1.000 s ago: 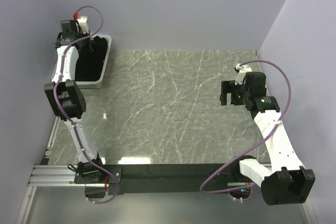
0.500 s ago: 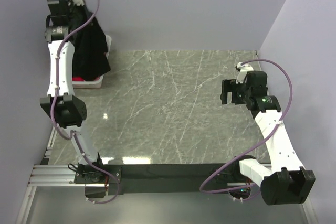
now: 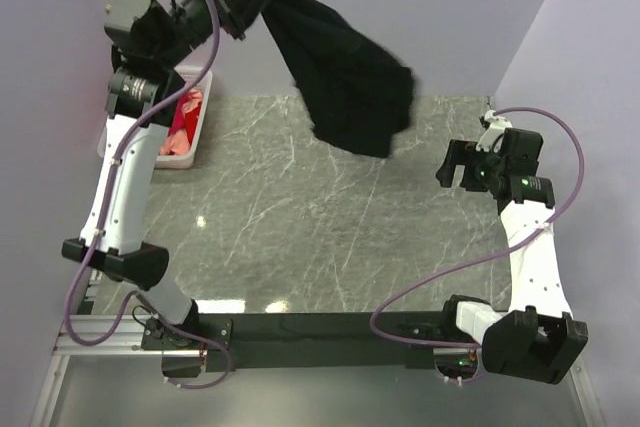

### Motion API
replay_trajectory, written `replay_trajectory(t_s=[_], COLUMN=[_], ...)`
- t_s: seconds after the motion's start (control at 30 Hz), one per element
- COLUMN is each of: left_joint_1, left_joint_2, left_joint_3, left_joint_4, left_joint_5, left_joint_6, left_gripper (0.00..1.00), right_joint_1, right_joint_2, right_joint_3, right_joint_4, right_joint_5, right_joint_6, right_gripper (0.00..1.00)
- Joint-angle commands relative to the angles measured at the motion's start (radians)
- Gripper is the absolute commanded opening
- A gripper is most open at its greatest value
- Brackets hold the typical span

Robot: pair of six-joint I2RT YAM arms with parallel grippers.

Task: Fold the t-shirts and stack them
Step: Move the tshirt to the center of the board, then flatten the tshirt out

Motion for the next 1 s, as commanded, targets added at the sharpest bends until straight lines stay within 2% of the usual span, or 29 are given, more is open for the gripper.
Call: replay_trajectory(t_s=[0.0, 0.03, 0.07, 0.13, 0.17, 0.2, 0.23, 0.27, 0.3, 0.4, 0.47, 0.57, 0.63, 0.73, 0.8, 0.97], left_joint_1=[-0.009, -0.007, -0.004, 0.011, 0.025, 0.078, 0.114, 0.149, 0.233, 0.347, 0.353, 0.303, 0.191, 0.041, -0.056, -0.194], left_joint_2=[-0.041, -0.054, -0.066, -0.089, -0.091, -0.078, -0.068, -0.059, -0.040, -0.029, -0.040, -0.084, -0.101, -0.147, -0.157, -0.117], left_joint_3=[-0.200, -0.262, -0.324, -0.505, -0.565, -0.674, -0.723, -0.769, -0.846, -0.912, -0.926, -0.959, -0.974, -1.058, -1.135, -1.268], left_joint_4=[0.062, 0.044, 0.007, -0.042, -0.062, -0.105, -0.125, -0.139, -0.141, -0.128, -0.141, -0.196, -0.281, -0.308, -0.287, -0.188], left_joint_5=[0.085, 0.084, 0.082, 0.046, 0.020, 0.042, 0.064, 0.064, 0.111, 0.156, 0.196, 0.249, 0.242, 0.196, 0.136, -0.042], left_joint_6=[-0.086, -0.073, -0.012, 0.050, 0.064, 0.065, 0.075, 0.064, 0.061, 0.071, 0.148, 0.264, 0.417, 0.518, 0.515, 0.437], left_gripper=[0.01, 0.01, 0.06, 0.36, 0.47, 0.66, 0.77, 0.81, 0.88, 0.93, 0.93, 0.91, 0.88, 0.86, 0.86, 0.88], right_joint_1=[-0.010, -0.010, -0.013, -0.020, -0.026, -0.026, -0.027, -0.027, -0.027, -0.027, -0.027, -0.029, -0.036, -0.040, -0.038, -0.035], right_joint_2=[0.005, 0.007, 0.005, 0.007, 0.005, 0.005, 0.005, 0.011, 0.014, 0.048, 0.099, 0.148, 0.148, 0.158, 0.186, 0.324], right_joint_3=[0.050, 0.053, 0.053, 0.054, 0.054, 0.054, 0.057, 0.059, 0.057, 0.045, 0.040, 0.039, 0.027, 0.019, 0.028, 0.042], right_joint_4=[-0.014, -0.018, -0.021, -0.033, -0.037, -0.051, -0.060, -0.071, -0.089, -0.126, -0.151, -0.195, -0.205, -0.238, -0.257, -0.199], right_joint_5=[-0.048, -0.046, -0.045, -0.040, -0.038, -0.038, -0.038, -0.035, -0.028, 0.006, 0.037, 0.052, 0.078, 0.028, 0.002, -0.041], right_joint_6=[0.002, -0.002, -0.006, -0.028, -0.050, -0.064, -0.081, -0.118, -0.132, -0.198, -0.238, -0.276, -0.282, -0.308, -0.304, -0.246], right_gripper=[1.00, 1.00, 1.00, 1.00, 1.00, 1.00, 1.00, 1.00, 1.00, 1.00, 1.00, 1.00, 0.99, 0.99, 0.99, 0.94])
